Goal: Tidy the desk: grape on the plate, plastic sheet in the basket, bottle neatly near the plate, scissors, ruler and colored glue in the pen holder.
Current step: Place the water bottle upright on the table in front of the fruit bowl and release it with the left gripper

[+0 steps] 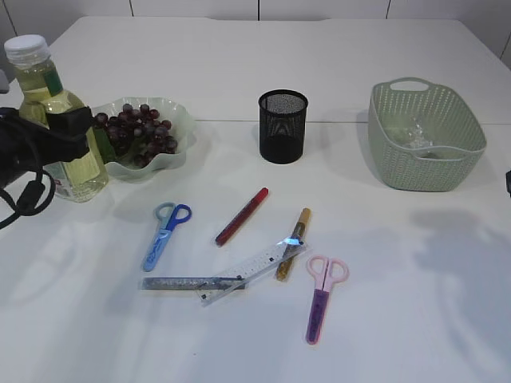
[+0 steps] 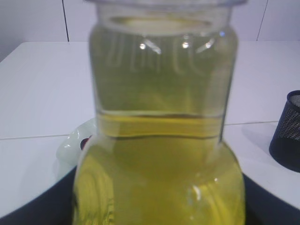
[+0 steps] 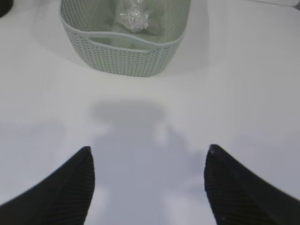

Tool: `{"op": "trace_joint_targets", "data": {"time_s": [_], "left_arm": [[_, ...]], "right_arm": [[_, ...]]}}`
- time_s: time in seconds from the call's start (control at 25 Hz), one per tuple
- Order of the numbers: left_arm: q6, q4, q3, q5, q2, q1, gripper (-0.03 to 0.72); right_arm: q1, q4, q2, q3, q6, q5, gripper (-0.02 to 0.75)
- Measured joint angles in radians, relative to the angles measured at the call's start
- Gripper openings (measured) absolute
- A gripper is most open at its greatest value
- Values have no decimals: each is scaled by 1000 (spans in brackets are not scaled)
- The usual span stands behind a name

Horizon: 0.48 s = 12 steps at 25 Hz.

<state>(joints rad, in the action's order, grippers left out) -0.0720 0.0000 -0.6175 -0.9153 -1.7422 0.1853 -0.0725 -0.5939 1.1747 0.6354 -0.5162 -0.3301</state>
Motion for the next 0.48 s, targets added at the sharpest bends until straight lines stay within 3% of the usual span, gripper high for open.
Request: {"op": "trace_joint_targets", "data": {"time_s": [0.48], "left_arm": [[5, 0, 0, -47, -77, 0, 447]], "right_arm": [[0, -61, 0, 0, -23, 2, 565]]}}
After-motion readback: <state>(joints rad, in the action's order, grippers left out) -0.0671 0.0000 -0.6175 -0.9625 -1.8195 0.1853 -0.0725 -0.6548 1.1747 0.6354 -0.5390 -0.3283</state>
